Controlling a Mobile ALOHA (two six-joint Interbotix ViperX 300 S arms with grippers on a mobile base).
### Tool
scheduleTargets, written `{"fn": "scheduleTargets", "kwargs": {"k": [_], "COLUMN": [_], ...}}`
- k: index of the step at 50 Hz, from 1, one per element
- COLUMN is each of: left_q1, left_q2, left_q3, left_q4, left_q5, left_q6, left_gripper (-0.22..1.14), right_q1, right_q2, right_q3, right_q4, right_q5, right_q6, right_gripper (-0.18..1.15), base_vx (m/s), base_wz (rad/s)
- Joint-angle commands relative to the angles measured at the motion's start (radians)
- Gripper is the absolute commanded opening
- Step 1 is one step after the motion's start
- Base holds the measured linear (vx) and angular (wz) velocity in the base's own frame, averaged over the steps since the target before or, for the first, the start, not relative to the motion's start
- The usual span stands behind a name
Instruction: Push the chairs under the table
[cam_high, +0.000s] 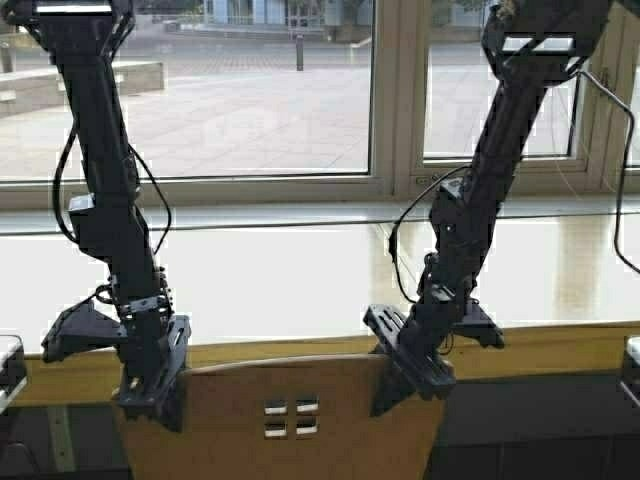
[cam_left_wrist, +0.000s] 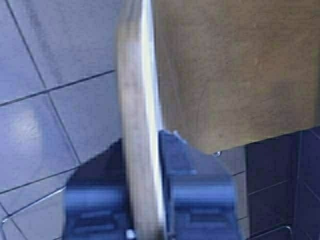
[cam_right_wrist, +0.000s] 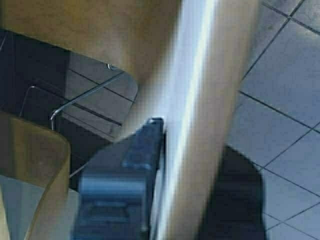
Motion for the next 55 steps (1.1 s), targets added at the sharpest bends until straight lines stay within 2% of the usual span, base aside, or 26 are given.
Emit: {"fn": "scheduleTargets", "kwargs": {"k": [1, 27, 32, 36, 39, 48, 51, 55], "left_q1": [-0.014, -0.014, -0.014, -0.014, -0.014, -0.014, -0.014, -0.014], "left_q2": [-0.012, -0.017, -0.015, -0.018, -0.025, -0.058, -0.072, -0.092], "left_q3": [-0.054, -0.040, -0.038, -0.038, -0.040, -0.021, -0.009, 0.008], "left_q4": [0.018, 0.020, 0.020, 0.020, 0.029, 0.048, 0.046, 0.046], "left_q5": [-0.021, -0.012, -0.006, 0.002, 0.005, 0.008, 0.008, 0.015], "left_q6": [0.092, 0.092, 0.092, 0.094, 0.095, 0.121, 0.123, 0.123], "left_gripper": [0.08, 0.08, 0.09, 0.12, 0.19, 0.63, 0.78, 0.89], "right_q1": [0.023, 0.038, 0.038, 0.038, 0.037, 0.028, 0.028, 0.028], "right_q2": [0.017, -0.029, -0.029, -0.023, -0.017, -0.014, -0.023, -0.038], "right_q3": [-0.006, 0.063, 0.067, 0.061, 0.054, 0.025, 0.032, 0.046], "right_q4": [-0.034, -0.064, -0.069, -0.071, -0.074, -0.064, -0.060, -0.054], "right_q5": [-0.011, -0.124, -0.124, -0.115, -0.087, -0.038, -0.037, -0.037], "right_q6": [-0.071, -0.078, -0.078, -0.080, -0.080, -0.077, -0.072, -0.071], "right_gripper": [0.04, 0.04, 0.09, 0.21, 0.39, 0.99, 1.04, 1.03], "base_vx": [0.16, 0.12, 0.06, 0.04, 0.03, 0.01, -0.01, -0.01], "base_wz": [0.06, 0.05, 0.04, 0.02, 0.01, 0.00, -0.02, -0.01]}}
